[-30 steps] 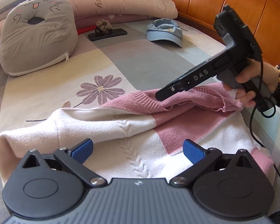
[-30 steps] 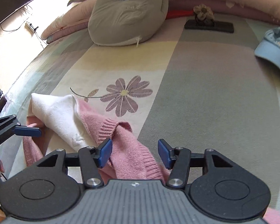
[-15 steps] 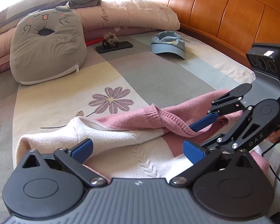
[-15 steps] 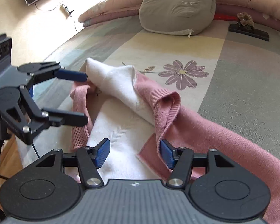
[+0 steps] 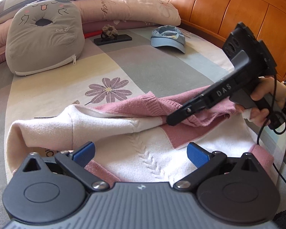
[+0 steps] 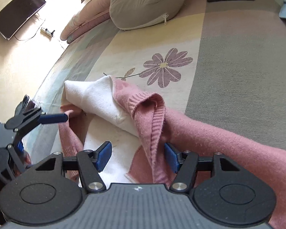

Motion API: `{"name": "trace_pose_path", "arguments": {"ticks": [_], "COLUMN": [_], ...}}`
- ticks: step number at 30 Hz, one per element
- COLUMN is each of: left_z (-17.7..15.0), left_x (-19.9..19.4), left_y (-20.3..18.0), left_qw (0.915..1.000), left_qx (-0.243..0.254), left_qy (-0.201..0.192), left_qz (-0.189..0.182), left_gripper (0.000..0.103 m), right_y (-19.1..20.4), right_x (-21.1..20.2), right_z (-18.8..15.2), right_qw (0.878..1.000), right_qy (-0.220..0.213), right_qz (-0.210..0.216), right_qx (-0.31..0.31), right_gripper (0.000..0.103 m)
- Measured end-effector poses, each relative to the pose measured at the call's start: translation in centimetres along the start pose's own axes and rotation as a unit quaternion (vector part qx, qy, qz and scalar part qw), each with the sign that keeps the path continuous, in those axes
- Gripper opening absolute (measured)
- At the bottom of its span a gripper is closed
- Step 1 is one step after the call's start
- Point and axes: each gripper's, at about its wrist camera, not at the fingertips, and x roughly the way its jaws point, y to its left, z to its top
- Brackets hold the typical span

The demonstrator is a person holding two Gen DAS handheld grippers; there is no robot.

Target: Fold clothes

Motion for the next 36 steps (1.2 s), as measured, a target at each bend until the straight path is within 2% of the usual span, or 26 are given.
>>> {"name": "trace_pose_path", "arguments": {"ticks": [3, 11, 19, 20, 22, 23, 31, 35, 36], "left_z": [-0.3, -0.7, -0.9, -0.9, -1.0, -1.0, -1.0, -1.0, -1.0], "left_x": [-0.1, -0.1, 0.2, 0.2, 0.3, 0.3, 0.6, 0.5, 0.4], "left_y": [0.0, -0.2, -0.2, -0.1, 0.0, 0.0, 0.2, 0.2, 0.2], "left_qw": [1.0000, 1.0000, 1.0000, 1.0000, 1.0000, 1.0000, 0.9999, 0.9999, 0.9999], "left_qx": [0.001, 0.007, 0.001, 0.000, -0.003, -0.004, -0.010, -0.013, -0.014], "left_qy": [0.000, -0.002, -0.001, 0.000, 0.001, 0.001, -0.001, -0.002, -0.002], "left_qz": [0.002, -0.001, -0.002, -0.002, 0.000, 0.001, 0.003, 0.007, 0.009], "left_gripper": [0.101, 0.101, 0.101, 0.101, 0.101, 0.101, 0.101, 0.101, 0.101], "right_y": [0.4, -0.1, -1.9, -1.9, -1.7, -1.5, 1.0, 1.9, 2.1], "right_x": [1.1, 1.2, 2.8, 3.1, 3.7, 4.0, 3.5, 3.9, 4.1], "right_z": [1.3, 4.3, 6.4, 6.6, 6.8, 7.0, 10.1, 13.2, 13.9], "right_qw": [1.000, 0.998, 1.000, 1.000, 1.000, 1.000, 0.983, 0.974, 0.973], "right_qy": [-0.010, -0.015, -0.021, -0.024, -0.024, -0.018, -0.074, -0.095, -0.099], "right_qz": [0.003, -0.039, 0.010, 0.007, -0.009, -0.022, -0.129, -0.159, -0.166], "right_qx": [-0.002, -0.046, 0.007, 0.008, 0.000, -0.008, -0.110, -0.126, -0.129], "right_gripper": [0.067, 0.068, 0.068, 0.065, 0.037, 0.017, 0.016, 0.016, 0.020]}}
